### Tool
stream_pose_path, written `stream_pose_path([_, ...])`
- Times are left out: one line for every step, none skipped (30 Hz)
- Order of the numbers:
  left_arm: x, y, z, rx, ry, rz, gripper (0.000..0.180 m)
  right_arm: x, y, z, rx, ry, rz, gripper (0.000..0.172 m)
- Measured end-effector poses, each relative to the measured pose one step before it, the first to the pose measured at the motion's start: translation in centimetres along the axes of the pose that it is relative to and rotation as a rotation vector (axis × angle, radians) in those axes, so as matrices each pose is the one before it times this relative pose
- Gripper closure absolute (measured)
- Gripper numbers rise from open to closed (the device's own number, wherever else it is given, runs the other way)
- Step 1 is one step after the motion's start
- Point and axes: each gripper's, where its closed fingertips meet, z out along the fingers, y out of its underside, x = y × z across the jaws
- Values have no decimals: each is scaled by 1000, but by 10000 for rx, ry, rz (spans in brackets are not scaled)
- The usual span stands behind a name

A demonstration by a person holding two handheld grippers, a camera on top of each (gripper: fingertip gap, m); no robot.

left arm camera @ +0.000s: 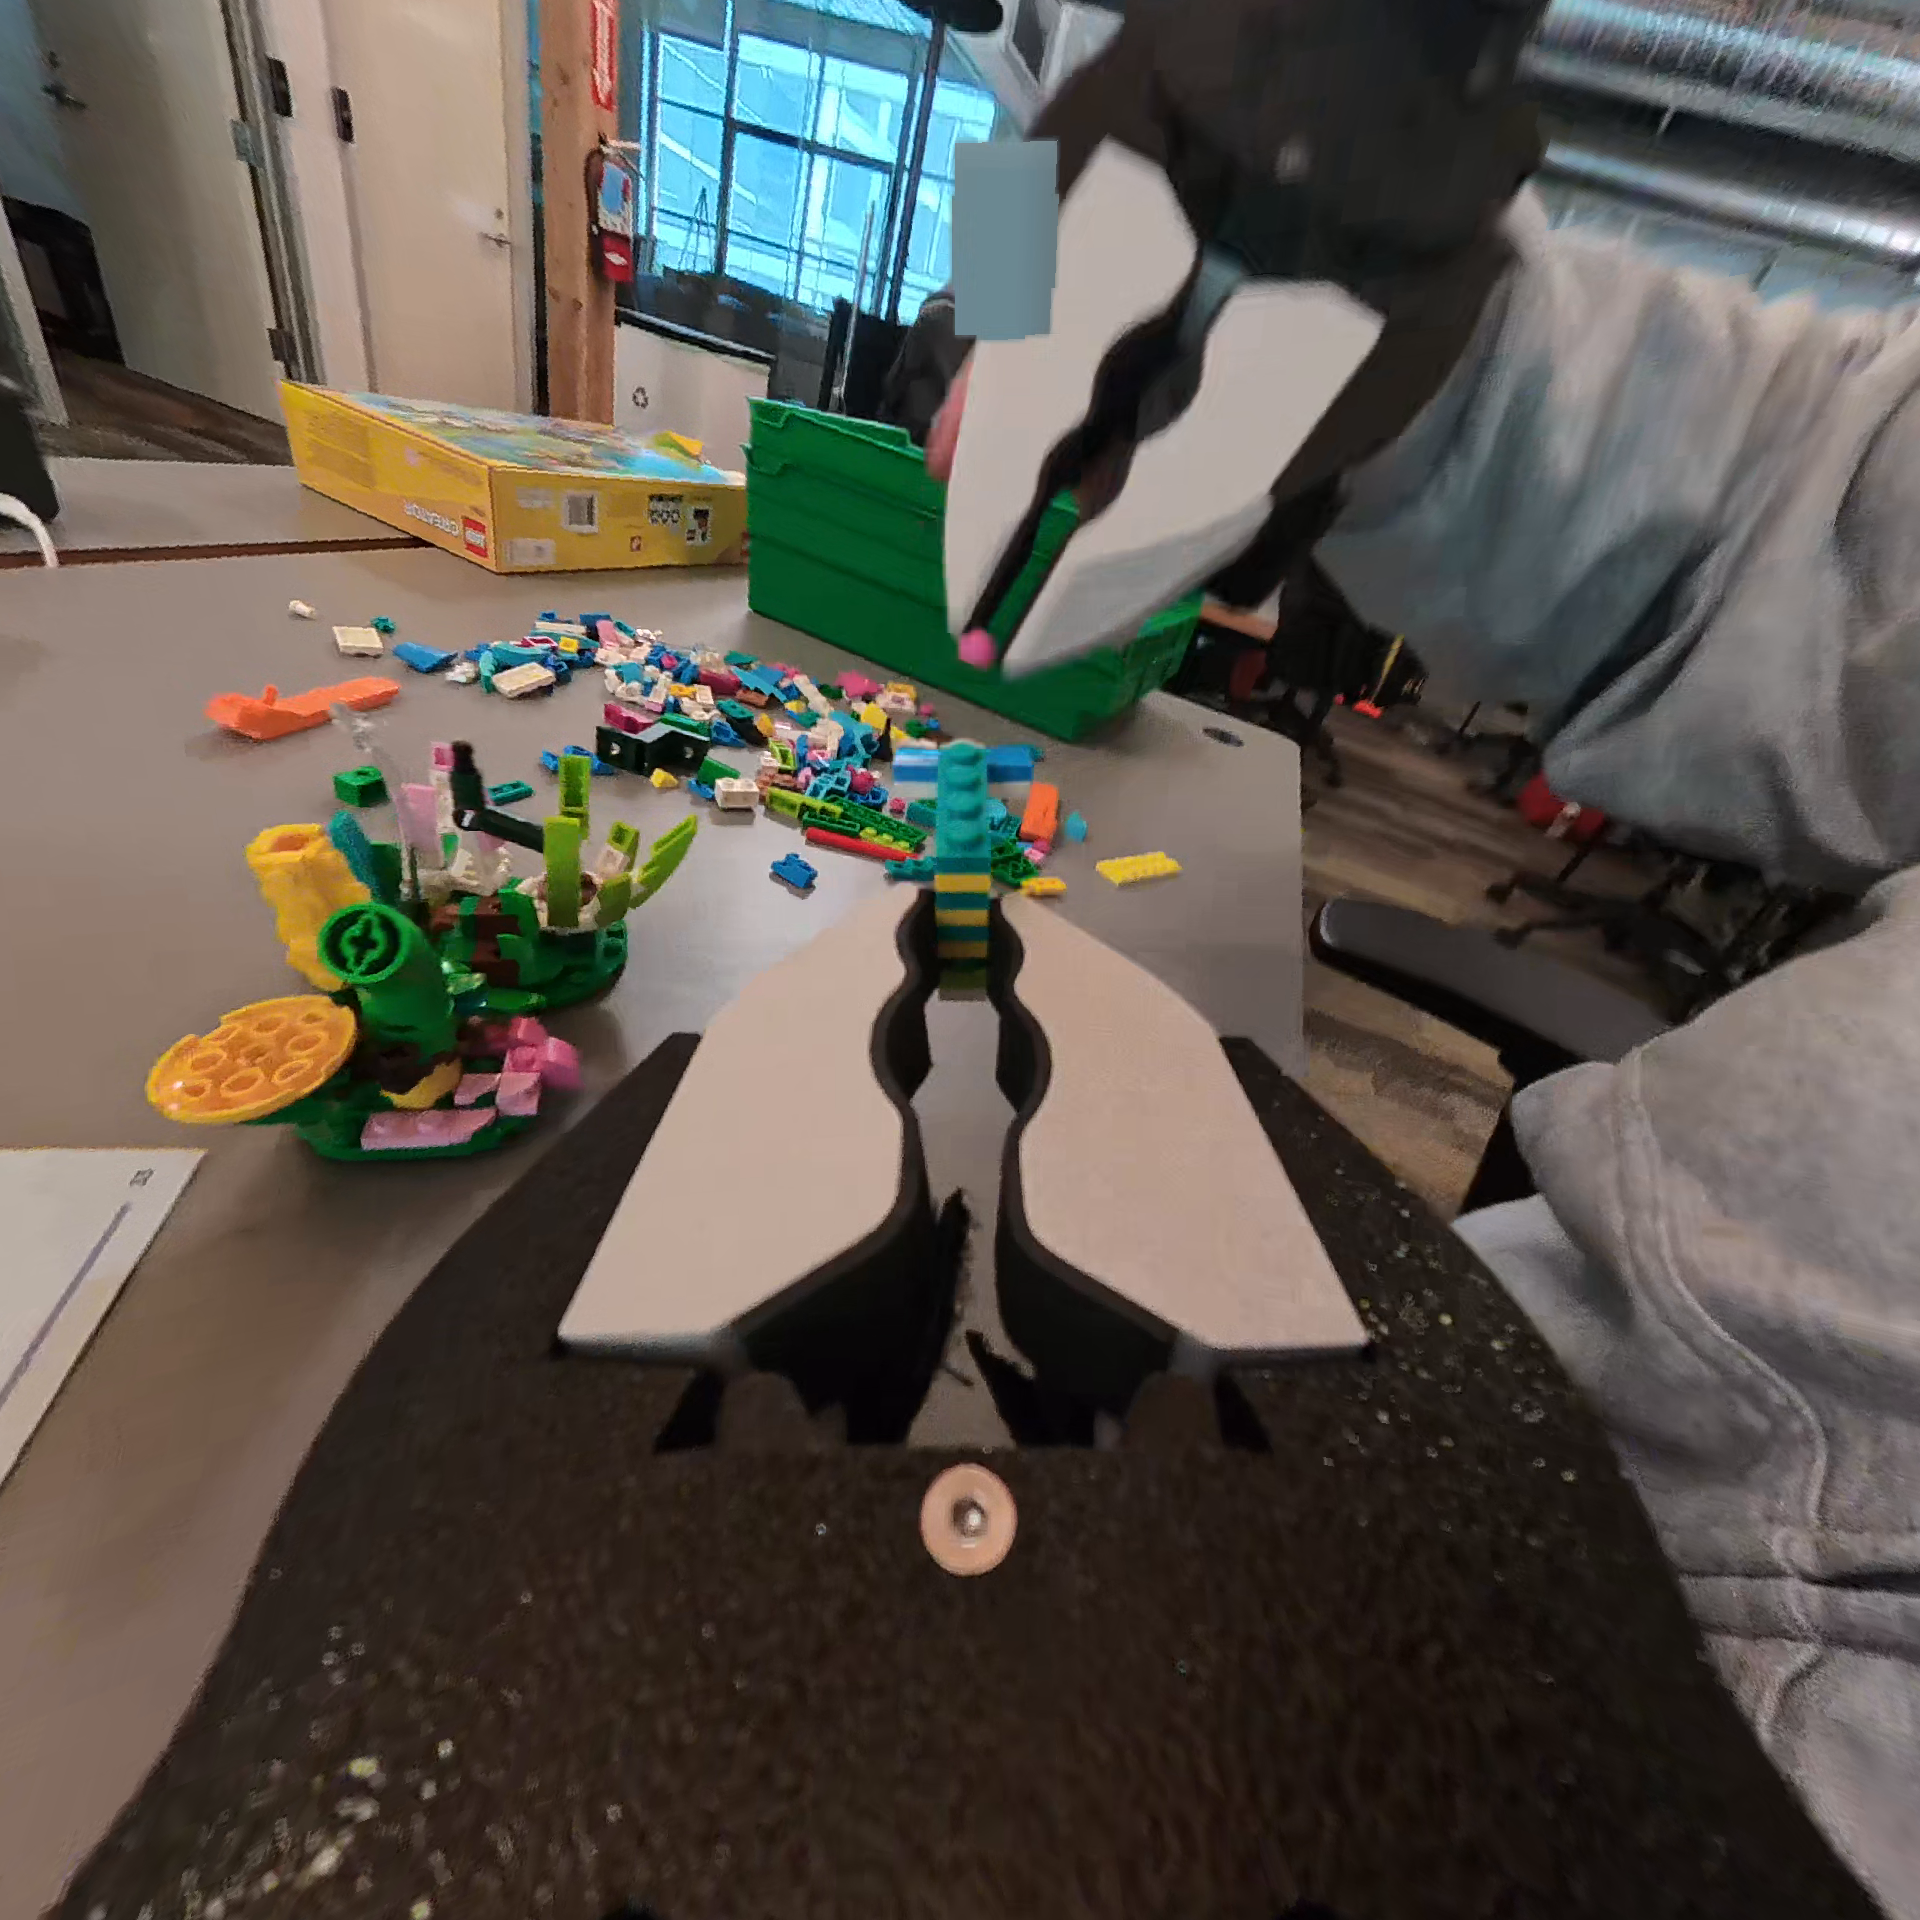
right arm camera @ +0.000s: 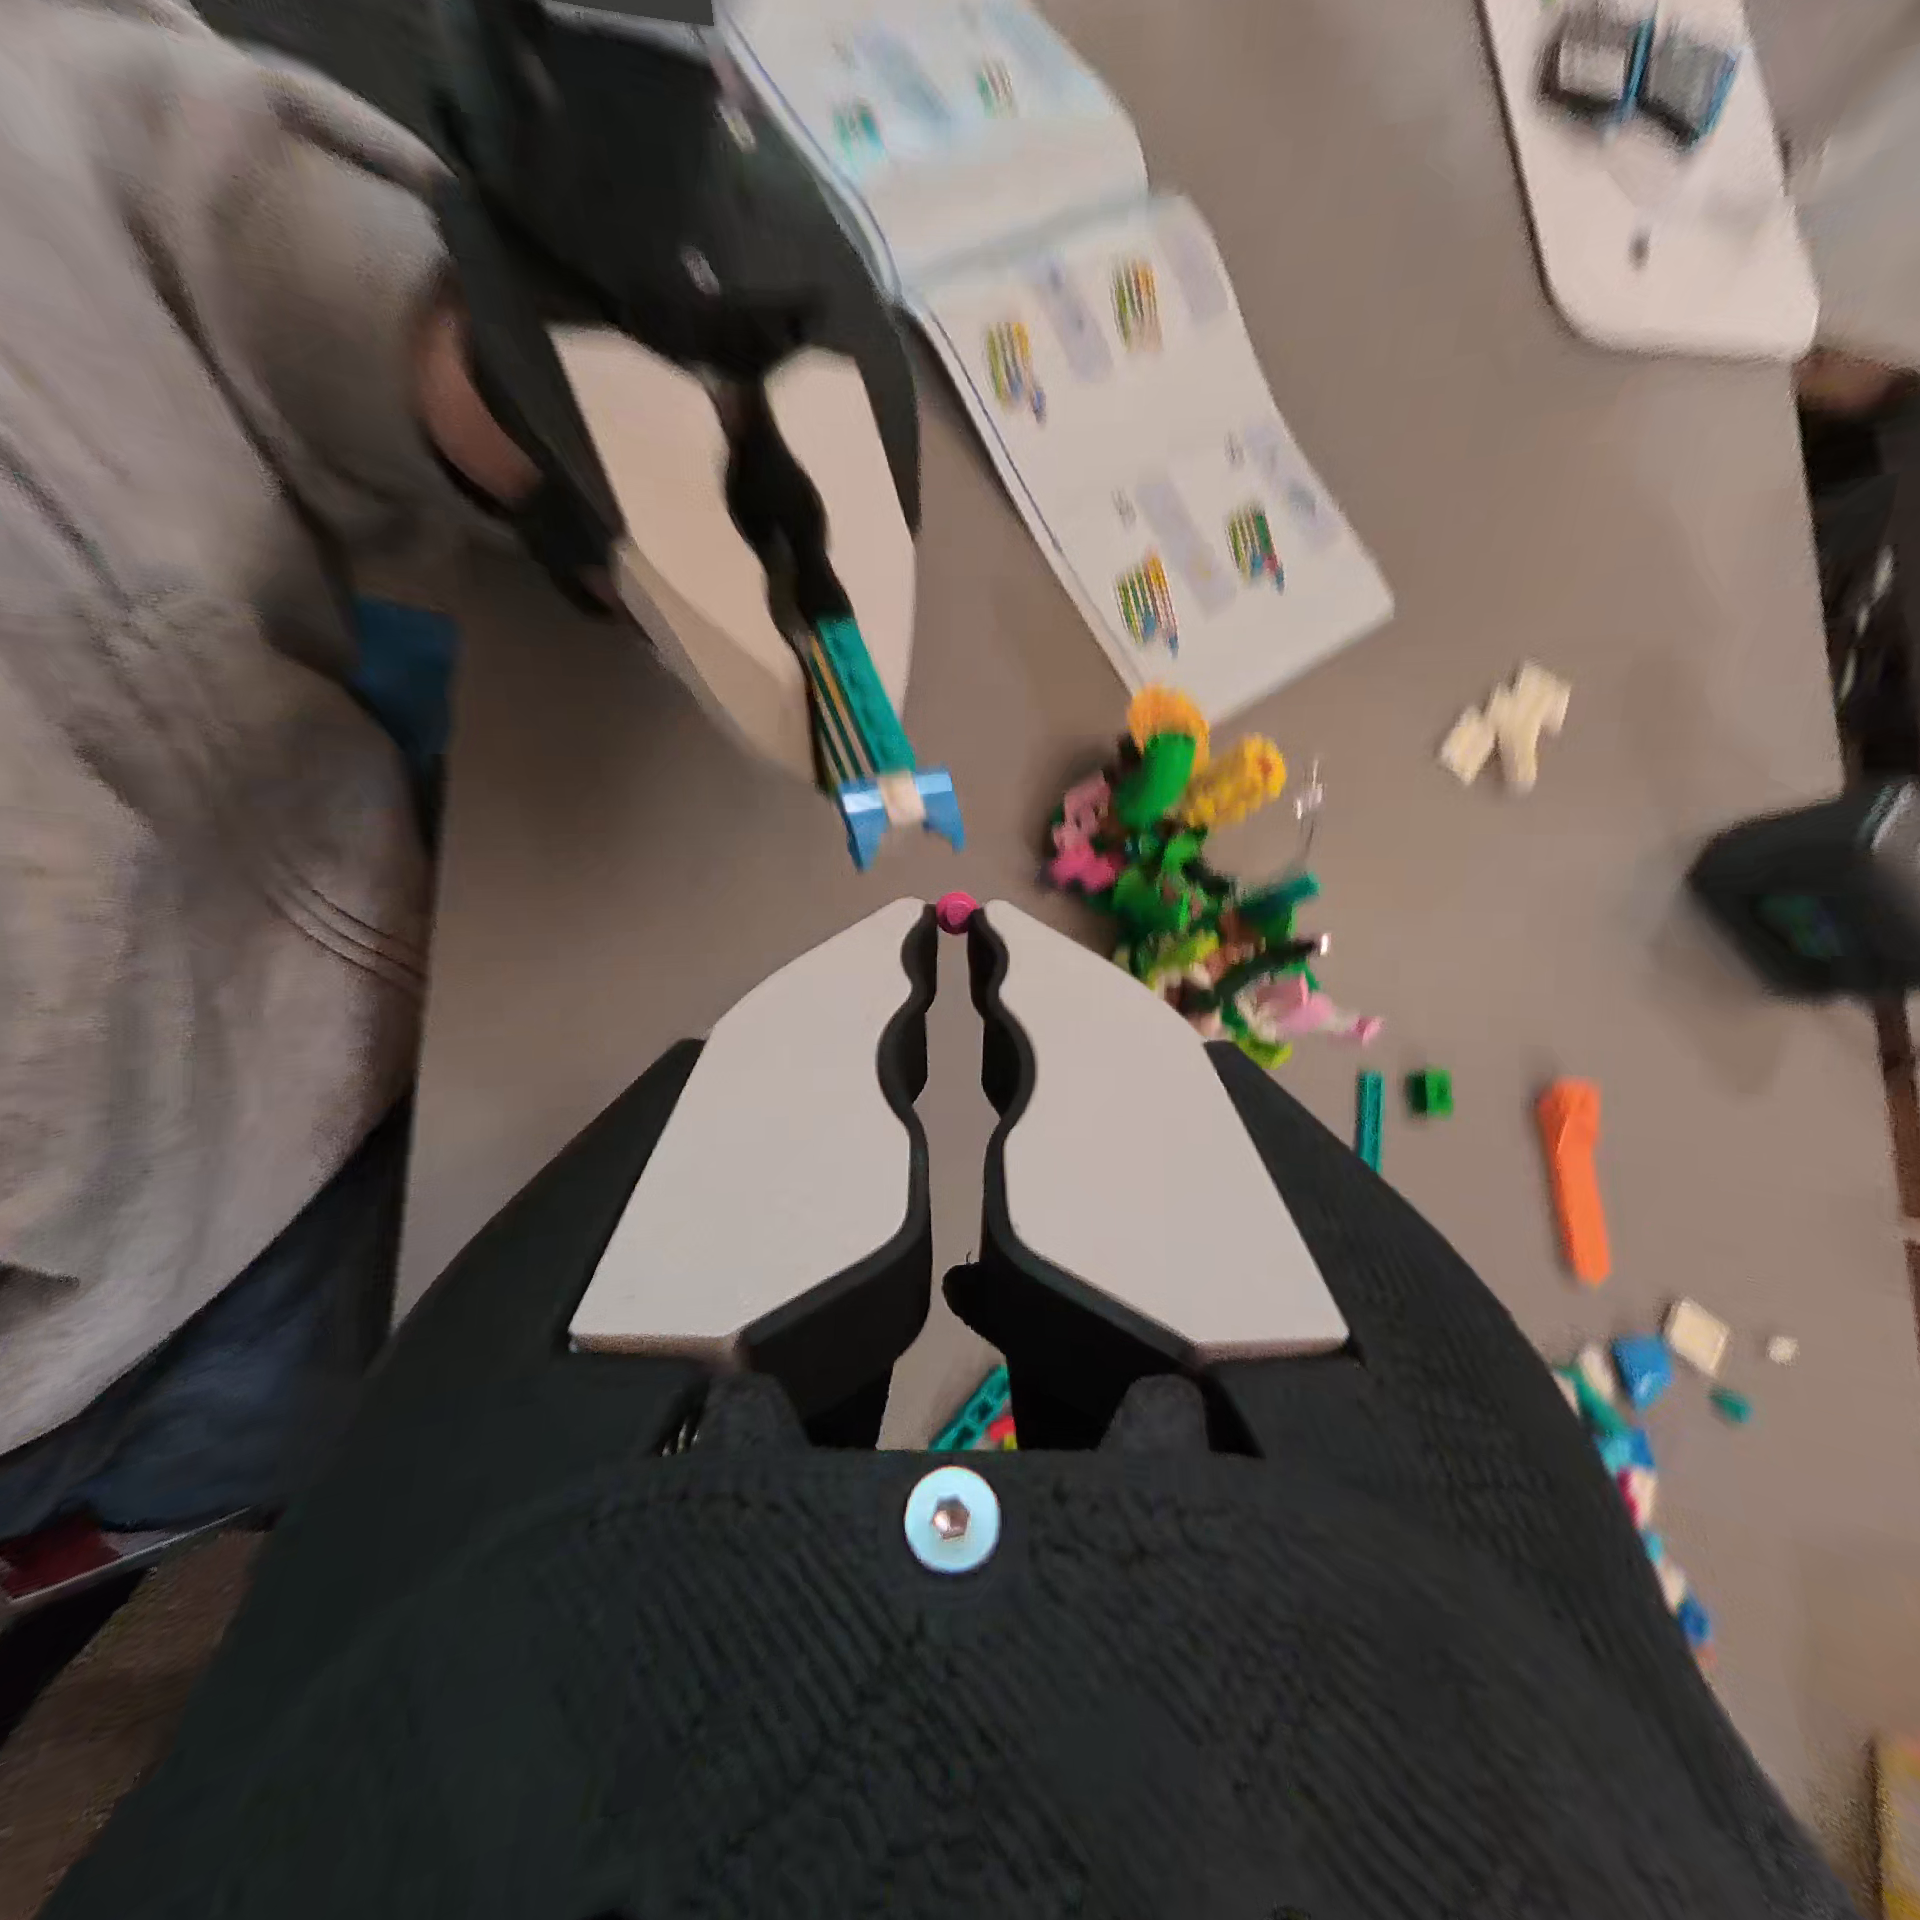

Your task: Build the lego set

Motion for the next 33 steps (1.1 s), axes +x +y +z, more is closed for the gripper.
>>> stream_pose_path([327, 137, 100, -108, 117, 209, 172, -379, -972, -355, 179, -268, -256, 168])
stream_pose_path([333, 92, 87, -77, 153, 220, 172, -411, -542, -104, -85, -336, -173, 168])
stream_pose_path([236, 53, 71, -50, 95, 189, 172, -331, -301, 41, -174, -276, -171, 168])
stream_pose_path([279, 42, 54, -36, 126, 196, 172, -261, -123, 102, -226, -219, -210, 168])
stream_pose_path([240, 51, 48, -35, 100, 154, 172, -156, 31, 139, -286, -150, -210, 168])
stream_pose_path([156, 49, 42, -44, 56, 108, 172, -264, 133, 137, -324, -226, -205, 168])
stream_pose_path([158, 27, 37, -23, 78, 102, 172, -187, 23, 113, -216, -160, -161, 168])
stream_pose_path([72, 4, 3, -1, 19, 61, 172, -235, -35, 105, -142, -193, -101, 167])
stream_pose_path([47, -10, -8, 14, 14, 31, 172, -266, -38, 90, -129, -232, -31, 167])
stream_pose_path([48, -27, -20, 25, 25, 22, 172, -85, 1, 114, -132, -98, -13, 167])
stream_pose_path([43, -27, -22, 24, 28, 22, 172, -57, 137, 107, -201, -64, -56, 167])
stream_pose_path([25, -3, 6, 5, 8, 21, 172, -105, 145, 103, -174, -86, -78, 167])
stream_pose_path([5, 11, 12, -13, -12, 28, 172, -119, 67, 91, -99, -94, -46, 167])
stream_pose_path([-3, 26, 18, -22, -37, 47, 172, -157, 4, 85, -58, -136, -3, 168])
stream_pose_path([22, 15, 37, -11, -18, 88, 172, -130, 24, 74, -81, -114, 14, 168])
stream_pose_path([57, -17, 24, 10, -10, 128, 172, -81, 59, 64, -98, -81, -6, 168])
stream_pose_path([76, 51, 35, -41, 12, 66, 172, -127, 79, 60, -99, -97, -28, 168])
stream_pose_path([105, 63, 56, -53, 41, 62, 172, -68, 73, 65, -88, -64, -19, 168])
stream_pose_path([75, 27, 39, -23, 14, 86, 172, 59, 89, 48, -89, 26, -5, 168])
stream_pose_path([33, 27, 36, -26, -16, 62, 172, 28, 91, 27, -83, -6, -4, 168])
stream_pose_path([31, -5, 9, 7, 2, 57, 171, -52, 31, -7, -41, -62, 0, 168])
stream_pose_path([20, -15, 0, 13, 7, 14, 172, -37, -8, -8, -10, -40, -5, 168])
stream_pose_path([-6, -9, -7, 6, 9, -16, 172, -68, 11, -14, -31, -38, -29, 167])
stream_pose_path([-22, -16, -13, 12, -7, -22, 172, -107, -2, -22, -32, -54, -58, 167])
stream_pose_path([-4, -47, -29, 45, 11, -13, 172, -149, 20, -22, -33, -71, -59, 167])
stream_pose_path([-28, -12, -16, 8, -10, -20, 172, 16, 41, 13, -50, 36, -29, 167])
stream_pose_path([-21, -9, 2, 5, -4, -19, 172, 35, -11, 0, -7, 46, -7, 168])
stream_pose_path([-3, -22, -19, 17, 3, -16, 172, 39, -5, 3, -9, 32, 46, 168])
stream_pose_path([3, -5, -12, 12, 7, -4, 172, 0, -23, -10, 5, 6, 41, 167])
stream_pose_path([-12, -10, -4, 8, -10, 1, 172, -2, -10, -8, 10, 22, -12, 168])
stream_pose_path([-8, -5, -7, 4, -8, -2, 172, 24, -6, -2, 9, 47, -46, 168])
stream_pose_path([10, 4, -2, -3, 7, -1, 172, -6, -8, 6, -1, 34, -42, 168])
stream_pose_path([2, 3, -2, -3, 0, -3, 172, 3, 3, 0, -10, 38, -48, 168])
